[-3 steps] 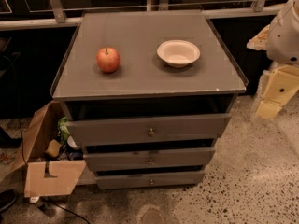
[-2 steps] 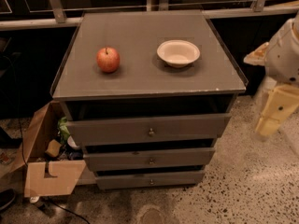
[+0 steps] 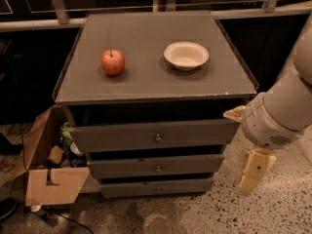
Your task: Open bottom drawer
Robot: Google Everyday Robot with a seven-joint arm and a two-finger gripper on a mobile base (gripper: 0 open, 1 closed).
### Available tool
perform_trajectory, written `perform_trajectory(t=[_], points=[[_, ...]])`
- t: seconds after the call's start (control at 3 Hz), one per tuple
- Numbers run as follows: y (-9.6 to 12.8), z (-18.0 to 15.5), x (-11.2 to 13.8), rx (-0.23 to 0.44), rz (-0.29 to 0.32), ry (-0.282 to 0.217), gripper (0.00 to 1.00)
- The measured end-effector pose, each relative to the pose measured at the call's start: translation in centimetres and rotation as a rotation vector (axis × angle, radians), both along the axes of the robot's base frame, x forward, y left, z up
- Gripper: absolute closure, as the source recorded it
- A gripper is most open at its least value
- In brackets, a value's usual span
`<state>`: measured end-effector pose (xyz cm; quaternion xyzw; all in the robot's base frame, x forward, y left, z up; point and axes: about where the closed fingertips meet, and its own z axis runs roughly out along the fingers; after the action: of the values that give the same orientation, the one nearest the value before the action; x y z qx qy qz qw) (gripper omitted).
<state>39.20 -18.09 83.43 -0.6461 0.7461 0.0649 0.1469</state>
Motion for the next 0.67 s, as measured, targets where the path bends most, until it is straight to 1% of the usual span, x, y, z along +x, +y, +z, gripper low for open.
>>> perform_trajectory(t=[0.33, 0.67], points=[[0.0, 0.1, 0.0, 0.0, 0.0, -0.001, 0.0], [0.2, -2.4, -0.7, -0.026, 0.004, 0.02, 0.0]])
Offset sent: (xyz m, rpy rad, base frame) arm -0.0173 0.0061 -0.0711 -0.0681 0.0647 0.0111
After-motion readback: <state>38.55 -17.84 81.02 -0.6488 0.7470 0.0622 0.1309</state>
